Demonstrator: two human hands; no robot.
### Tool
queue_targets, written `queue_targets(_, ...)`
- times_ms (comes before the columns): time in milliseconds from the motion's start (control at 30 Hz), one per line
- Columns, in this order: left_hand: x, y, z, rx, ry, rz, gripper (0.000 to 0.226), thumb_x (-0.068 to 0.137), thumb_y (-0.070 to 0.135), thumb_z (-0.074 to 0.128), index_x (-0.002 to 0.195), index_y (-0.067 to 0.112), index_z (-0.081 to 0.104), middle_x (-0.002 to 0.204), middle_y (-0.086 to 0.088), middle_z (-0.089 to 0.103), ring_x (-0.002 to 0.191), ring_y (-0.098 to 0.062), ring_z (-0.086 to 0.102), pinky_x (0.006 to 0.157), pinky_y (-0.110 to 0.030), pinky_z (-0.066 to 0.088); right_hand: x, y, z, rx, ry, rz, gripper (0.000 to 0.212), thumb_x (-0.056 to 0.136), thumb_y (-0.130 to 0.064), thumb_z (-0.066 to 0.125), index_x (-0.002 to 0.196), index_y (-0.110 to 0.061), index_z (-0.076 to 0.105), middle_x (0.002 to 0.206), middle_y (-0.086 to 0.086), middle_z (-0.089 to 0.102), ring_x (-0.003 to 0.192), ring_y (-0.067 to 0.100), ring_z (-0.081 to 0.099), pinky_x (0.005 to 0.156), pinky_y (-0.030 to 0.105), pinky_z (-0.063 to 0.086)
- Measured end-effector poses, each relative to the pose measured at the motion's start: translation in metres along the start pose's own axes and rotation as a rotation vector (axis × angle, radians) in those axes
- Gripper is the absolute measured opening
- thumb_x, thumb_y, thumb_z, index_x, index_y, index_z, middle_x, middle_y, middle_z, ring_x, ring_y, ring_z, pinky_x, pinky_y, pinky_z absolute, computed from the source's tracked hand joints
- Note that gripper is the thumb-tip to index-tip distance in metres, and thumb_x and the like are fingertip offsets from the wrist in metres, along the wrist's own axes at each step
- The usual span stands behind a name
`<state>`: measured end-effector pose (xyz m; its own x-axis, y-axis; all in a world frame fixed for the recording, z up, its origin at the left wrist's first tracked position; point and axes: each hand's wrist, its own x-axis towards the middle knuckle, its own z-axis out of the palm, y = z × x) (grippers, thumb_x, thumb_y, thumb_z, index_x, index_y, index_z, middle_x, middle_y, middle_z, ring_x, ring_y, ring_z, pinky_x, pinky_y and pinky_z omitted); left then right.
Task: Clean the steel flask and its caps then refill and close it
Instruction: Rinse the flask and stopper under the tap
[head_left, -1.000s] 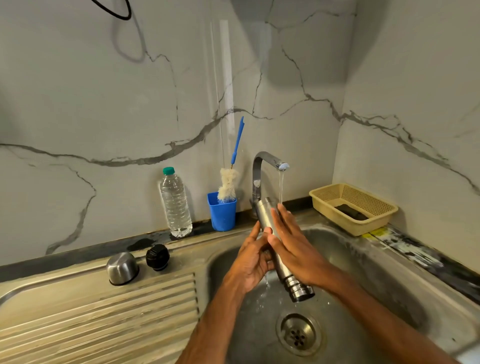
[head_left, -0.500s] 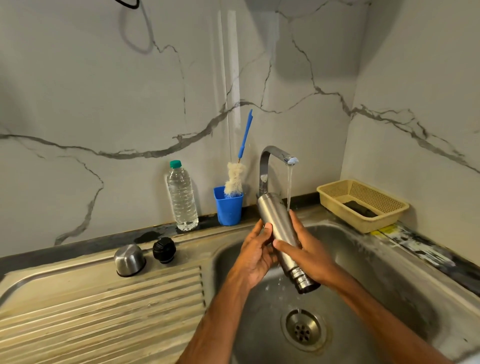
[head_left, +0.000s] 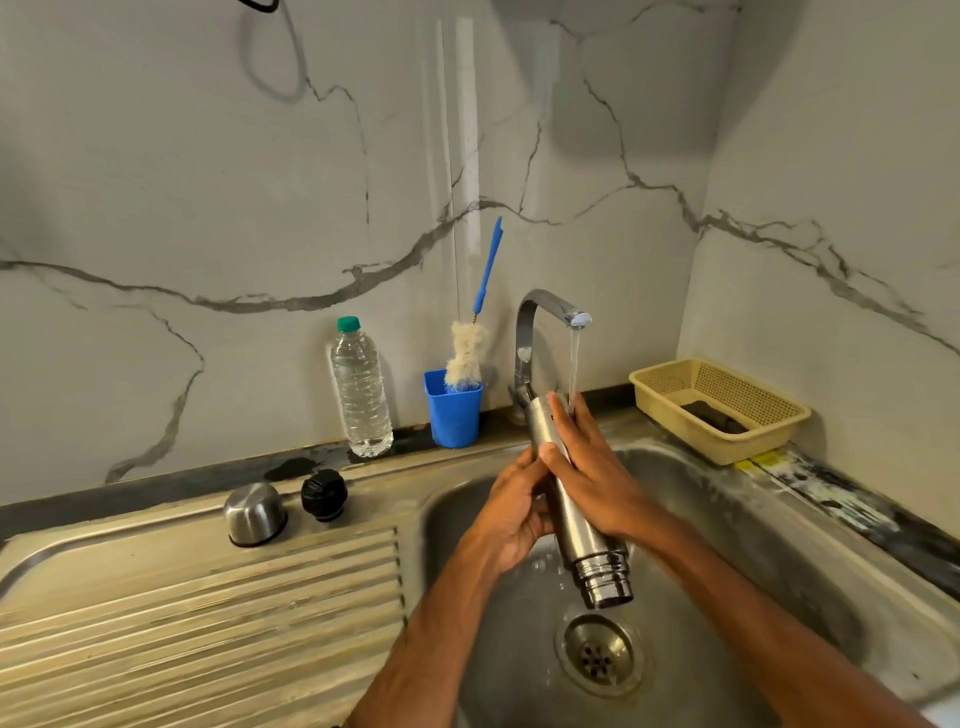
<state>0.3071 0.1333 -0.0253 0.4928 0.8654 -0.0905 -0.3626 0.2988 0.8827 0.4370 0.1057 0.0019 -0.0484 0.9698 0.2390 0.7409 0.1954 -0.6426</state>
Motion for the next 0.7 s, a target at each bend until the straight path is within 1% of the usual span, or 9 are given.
queue_targets(100, 0.001, 0.000, -0.002, -0.028, -0.043, -0.020, 0.036, 0.098, 0.029, 0.062, 0.131, 0.014, 0.060, 0.118, -0.017, 0.071, 0.111, -0.034, 0.068, 0.100, -0.056, 0.053, 0.033, -0.002, -0.009, 0.184, 0.098, 0.046, 0.057, 0.106, -0.045, 0.033, 0.158, -0.038, 0.011, 0.163, -0.008, 0.013, 0.138, 0.009, 0.024, 0.111, 0.041, 0.034)
queue_targets(167, 0.002, 0.000, -0.003, -0.027, -0.067, -0.008, 0.035, 0.097, 0.028, 0.063, 0.129, 0.015, 0.059, 0.112, -0.013, 0.073, 0.104, -0.030, 0.070, 0.098, -0.052, 0.056, 0.045, 0.000, -0.011, 0.379, 0.187, 0.098, 0.044, 0.106, -0.044, 0.038, 0.147, -0.029, 0.039, 0.136, -0.005, 0.049, 0.114, 0.012, 0.053, 0.094, 0.035, 0.043)
queue_targets(233, 0.003, 0.000, -0.003, -0.030, -0.062, 0.013, 0.034, 0.096, 0.027, 0.065, 0.128, 0.016, 0.060, 0.110, -0.011, 0.073, 0.102, -0.027, 0.071, 0.096, -0.049, 0.057, 0.044, 0.002, -0.007, 0.490, 0.221, 0.146, 0.039, 0.103, -0.054, 0.040, 0.127, -0.026, 0.052, 0.116, 0.006, 0.064, 0.091, 0.016, 0.064, 0.082, 0.037, 0.052)
queue_targets(300, 0.005, -0.003, -0.005, -0.055, -0.024, 0.023, 0.038, 0.095, 0.028, 0.066, 0.131, 0.017, 0.061, 0.114, -0.013, 0.072, 0.105, -0.030, 0.070, 0.096, -0.051, 0.056, 0.027, 0.005, 0.001, 0.480, 0.180, 0.182, 0.047, 0.100, -0.061, 0.038, 0.137, -0.033, 0.046, 0.114, 0.008, 0.065, 0.088, 0.018, 0.069, 0.076, 0.035, 0.057)
queue_targets(400, 0.007, -0.003, -0.012, -0.117, 0.049, 0.031, 0.042, 0.094, 0.028, 0.067, 0.134, 0.016, 0.059, 0.121, -0.017, 0.071, 0.108, -0.033, 0.070, 0.088, -0.050, 0.059, -0.017, 0.000, 0.016, 0.371, 0.061, 0.203, 0.062, 0.101, -0.056, 0.036, 0.155, -0.046, 0.006, 0.126, 0.001, 0.058, 0.094, 0.015, 0.069, 0.069, 0.026, 0.057)
queue_targets(467, 0.008, -0.003, -0.016, -0.138, 0.094, 0.036, 0.042, 0.093, 0.028, 0.068, 0.133, 0.018, 0.058, 0.123, -0.019, 0.069, 0.110, -0.035, 0.070, 0.087, -0.051, 0.060, -0.046, 0.003, 0.027, 0.209, 0.013, 0.105, 0.065, 0.102, -0.055, 0.033, 0.152, -0.050, -0.009, 0.156, 0.001, 0.033, 0.126, 0.018, 0.055, 0.094, 0.036, 0.056)
queue_targets(500, 0.009, -0.003, -0.017, -0.145, 0.109, 0.036, 0.044, 0.093, 0.029, 0.069, 0.134, 0.019, 0.057, 0.125, -0.019, 0.068, 0.112, -0.036, 0.069, 0.090, -0.053, 0.059, -0.057, 0.006, 0.031, 0.089, -0.011, 0.047, 0.067, 0.102, -0.056, 0.029, 0.152, -0.049, -0.017, 0.166, -0.004, 0.008, 0.144, 0.020, 0.036, 0.110, 0.042, 0.044)
queue_targets(600, 0.009, -0.004, -0.013, -0.152, 0.136, 0.033, 0.048, 0.092, 0.028, 0.070, 0.137, 0.021, 0.055, 0.129, -0.019, 0.066, 0.115, -0.037, 0.067, 0.095, -0.057, 0.056, -0.070, 0.012, 0.032, -0.152, -0.040, -0.038, 0.069, 0.103, -0.056, 0.019, 0.145, -0.045, -0.035, 0.152, -0.022, -0.042, 0.153, 0.015, -0.008, 0.123, 0.047, 0.021)
queue_targets(700, 0.007, 0.001, -0.010, -0.134, 0.085, 0.029, 0.045, 0.095, 0.028, 0.067, 0.138, 0.019, 0.056, 0.126, -0.018, 0.068, 0.112, -0.033, 0.068, 0.090, -0.048, 0.059, -0.053, 0.006, 0.020, -0.095, 0.007, -0.097, 0.067, 0.104, -0.056, 0.021, 0.142, -0.054, -0.034, 0.151, -0.026, -0.042, 0.153, 0.016, -0.010, 0.122, 0.051, 0.022)
